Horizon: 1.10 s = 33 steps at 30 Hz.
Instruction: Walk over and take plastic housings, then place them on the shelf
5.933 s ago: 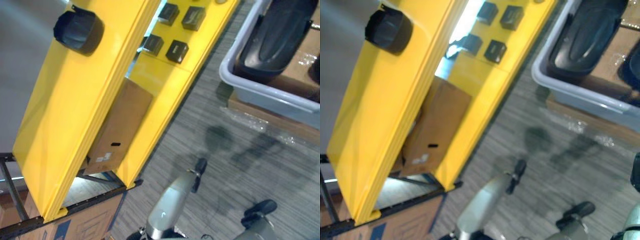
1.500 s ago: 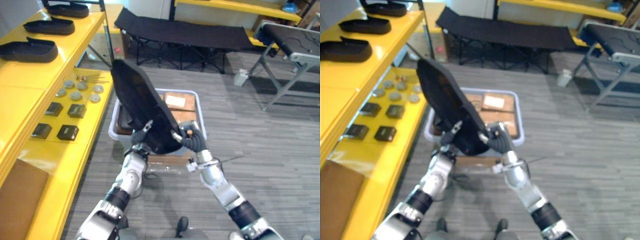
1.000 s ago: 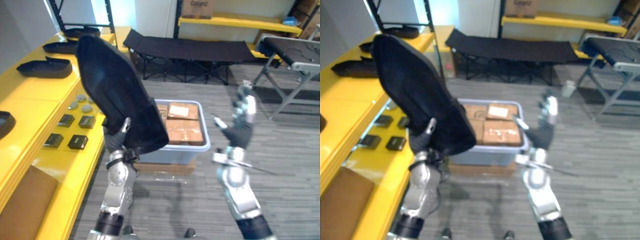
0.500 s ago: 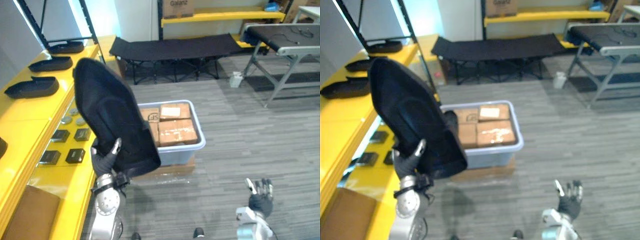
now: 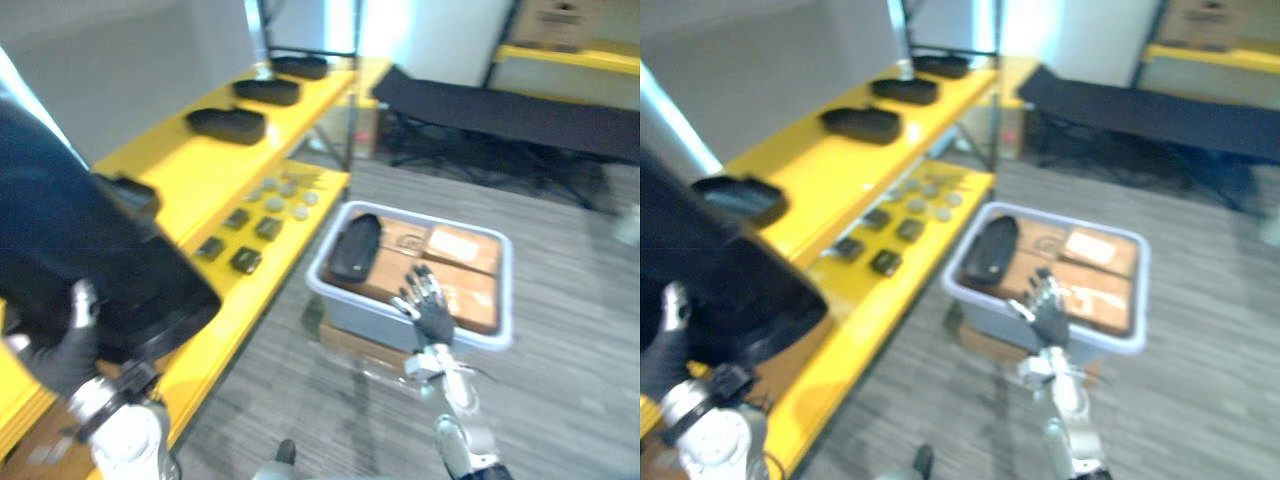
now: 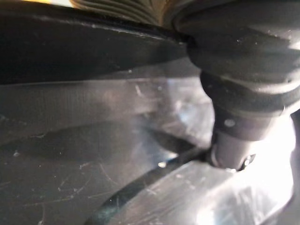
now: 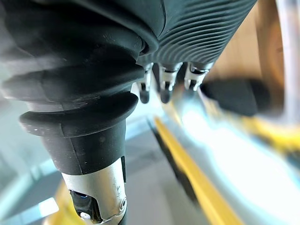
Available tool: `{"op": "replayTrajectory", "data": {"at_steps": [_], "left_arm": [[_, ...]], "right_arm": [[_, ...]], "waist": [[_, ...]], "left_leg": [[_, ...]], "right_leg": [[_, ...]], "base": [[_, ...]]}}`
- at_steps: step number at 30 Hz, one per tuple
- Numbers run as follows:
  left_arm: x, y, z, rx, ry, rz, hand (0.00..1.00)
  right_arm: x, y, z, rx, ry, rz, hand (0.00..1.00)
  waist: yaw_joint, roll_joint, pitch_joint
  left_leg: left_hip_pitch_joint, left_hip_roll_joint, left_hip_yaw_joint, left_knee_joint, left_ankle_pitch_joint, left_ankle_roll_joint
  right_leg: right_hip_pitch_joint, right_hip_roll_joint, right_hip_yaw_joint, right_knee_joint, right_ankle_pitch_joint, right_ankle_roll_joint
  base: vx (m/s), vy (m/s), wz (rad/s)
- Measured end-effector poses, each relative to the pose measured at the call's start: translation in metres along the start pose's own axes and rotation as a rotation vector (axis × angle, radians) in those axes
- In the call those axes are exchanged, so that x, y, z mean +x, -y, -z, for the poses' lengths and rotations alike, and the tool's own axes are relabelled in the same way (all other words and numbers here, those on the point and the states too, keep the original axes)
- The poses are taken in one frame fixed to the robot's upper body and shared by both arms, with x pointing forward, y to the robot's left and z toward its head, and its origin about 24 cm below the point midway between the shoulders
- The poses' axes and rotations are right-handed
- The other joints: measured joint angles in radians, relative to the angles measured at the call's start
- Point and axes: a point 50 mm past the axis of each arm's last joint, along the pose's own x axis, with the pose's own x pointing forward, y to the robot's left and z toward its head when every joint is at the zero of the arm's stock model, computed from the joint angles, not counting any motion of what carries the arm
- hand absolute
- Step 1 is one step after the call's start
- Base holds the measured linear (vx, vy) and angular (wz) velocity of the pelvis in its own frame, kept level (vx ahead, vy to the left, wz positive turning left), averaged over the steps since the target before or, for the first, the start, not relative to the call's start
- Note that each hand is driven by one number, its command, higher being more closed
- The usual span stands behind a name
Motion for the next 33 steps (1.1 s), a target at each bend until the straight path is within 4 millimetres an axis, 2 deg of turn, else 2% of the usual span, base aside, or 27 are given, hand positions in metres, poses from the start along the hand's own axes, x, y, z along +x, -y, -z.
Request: {"op": "replayTrajectory", "data": {"at_steps": [2, 5, 10, 16, 17, 18, 20, 22, 25, 26, 28, 29, 30, 32, 33], "left_arm": [[-0.001, -0.022, 0.000, 0.063, 0.004, -0.064, 1.00], [0.001, -0.032, -0.004, 0.052, 0.035, -0.081, 1.00], [-0.001, -0.035, -0.004, -0.016, 0.026, -0.109, 1.00], [-0.002, -0.032, -0.003, -0.043, 0.008, -0.066, 1.00], [-0.003, -0.028, -0.002, -0.063, -0.003, -0.039, 1.00], [-0.005, -0.023, -0.001, -0.079, -0.012, -0.006, 1.00], [-0.007, -0.016, 0.000, -0.103, -0.023, 0.032, 1.00], [-0.008, -0.013, 0.000, -0.115, -0.030, 0.049, 1.00], [-0.010, -0.005, 0.001, -0.142, -0.041, 0.081, 1.00], [-0.010, -0.001, 0.000, -0.156, -0.039, 0.093, 1.00], [-0.008, 0.010, -0.003, -0.182, -0.018, 0.133, 1.00], [-0.005, 0.017, -0.006, -0.197, 0.005, 0.171, 1.00], [-0.003, 0.021, -0.007, -0.205, 0.016, 0.197, 1.00], [0.002, 0.039, -0.013, -0.236, 0.063, 0.299, 1.00], [0.005, 0.046, -0.017, -0.250, 0.089, 0.343, 1.00]], "right_arm": [[0.004, -0.014, 0.009, -0.014, -0.042, -0.056, 0.00], [0.003, -0.026, 0.019, -0.093, -0.085, -0.114, 0.00], [0.013, -0.025, 0.010, -0.113, -0.053, -0.102, 0.00], [0.014, -0.015, 0.008, -0.159, -0.085, -0.088, 0.00], [0.012, -0.009, 0.006, -0.159, -0.084, -0.065, 0.00], [0.008, -0.001, 0.002, -0.161, -0.079, -0.033, 0.00], [0.001, 0.013, 0.003, -0.169, -0.090, 0.018, 0.00], [-0.002, 0.017, 0.003, -0.194, -0.093, 0.030, 0.00], [-0.002, 0.017, 0.003, -0.239, -0.090, 0.003, 0.00], [-0.003, 0.017, 0.002, -0.255, -0.089, -0.012, 0.00], [-0.005, 0.021, -0.001, -0.325, -0.086, -0.044, 0.00], [-0.010, 0.026, -0.004, -0.357, -0.085, -0.043, 0.00], [-0.014, 0.030, -0.006, -0.371, -0.082, -0.037, 0.00], [-0.028, 0.053, -0.014, -0.401, -0.078, 0.041, 0.00], [-0.032, 0.062, -0.017, -0.407, -0.075, 0.080, 0.00]], "waist": [[0.036, -0.018, 0.003], [0.063, -0.046, 0.003], [0.062, -0.061, 0.014], [0.052, -0.055, 0.041], [0.047, -0.057, 0.043], [0.030, -0.064, 0.042], [0.025, -0.065, 0.047], [0.027, -0.068, 0.059], [0.017, -0.062, 0.079], [0.005, -0.061, 0.085], [-0.020, -0.057, 0.100], [-0.035, -0.058, 0.101], [-0.050, -0.060, 0.100], [-0.109, -0.066, 0.106], [-0.114, -0.071, 0.108]], "left_leg": [[-0.001, -0.019, -0.046, 0.000, 0.000, 0.002], [-0.009, -0.031, -0.090, 0.000, -0.001, 0.002], [-0.016, -0.034, -0.109, 0.021, -0.001, 0.003], [-0.029, -0.026, -0.084, 0.088, -0.039, 0.017], [-0.053, -0.018, -0.029, 0.109, -0.045, 0.033], [-0.080, -0.005, 0.039, 0.136, -0.041, 0.041], [-0.087, -0.009, 0.066, 0.138, -0.024, 0.030], [-0.086, -0.022, 0.067, 0.118, -0.007, 0.038], [-0.074, -0.032, 0.092, 0.087, -0.008, 0.053], [-0.071, -0.031, 0.110, 0.083, -0.010, 0.053], [-0.073, -0.028, 0.133, 0.076, -0.007, 0.058], [-0.082, -0.039, 0.119, 0.071, 0.003, 0.072], [-0.089, -0.048, 0.099, 0.073, 0.005, 0.072], [-0.089, -0.079, 0.023, 0.060, 0.039, 0.067], [-0.086, -0.080, 0.003, 0.049, 0.046, 0.066]], "right_leg": [[0.019, -0.018, -0.044, 0.039, -0.032, 0.007], [0.030, -0.027, -0.058, 0.071, -0.062, 0.000], [0.026, -0.040, -0.059, 0.124, -0.100, -0.006], [0.028, -0.047, -0.049, 0.175, -0.141, -0.008], [0.029, -0.047, -0.062, 0.172, -0.140, -0.006], [0.043, -0.047, -0.096, 0.172, -0.136, 0.001], [0.046, -0.056, -0.121, 0.172, -0.126, 0.015], [0.044, -0.069, -0.125, 0.174, -0.122, 0.020], [0.036, -0.091, -0.107, 0.189, -0.129, 0.009], [0.035, -0.094, -0.098, 0.193, -0.136, 0.000], [0.000, -0.091, -0.008, 0.230, -0.189, -0.050], [-0.029, -0.080, 0.077, 0.253, -0.223, -0.073], [-0.034, -0.079, 0.110, 0.263, -0.234, -0.089], [-0.043, -0.081, 0.255, 0.334, -0.221, -0.084], [-0.057, -0.082, 0.288, 0.379, -0.220, -0.084]], "base": [[0.04, 0.031, 0.65], [0.01, 0.006, 0.47], [-0.03, -0.019, 0.12], [-0.07, -0.019, -0.05], [-0.08, 0.015, 0.52], [-0.09, 0.027, 0.67], [-0.04, 0.067, 0.49], [-0.02, 0.069, 0.13], [-0.06, 0.073, -0.06], [-0.04, 0.037, -0.03], [-0.05, 0.015, 0.14], [-0.05, -0.018, 0.40], [-0.02, -0.023, 0.73], [0.07, 0.016, 1.16], [0.09, 0.000, 1.04]]}}
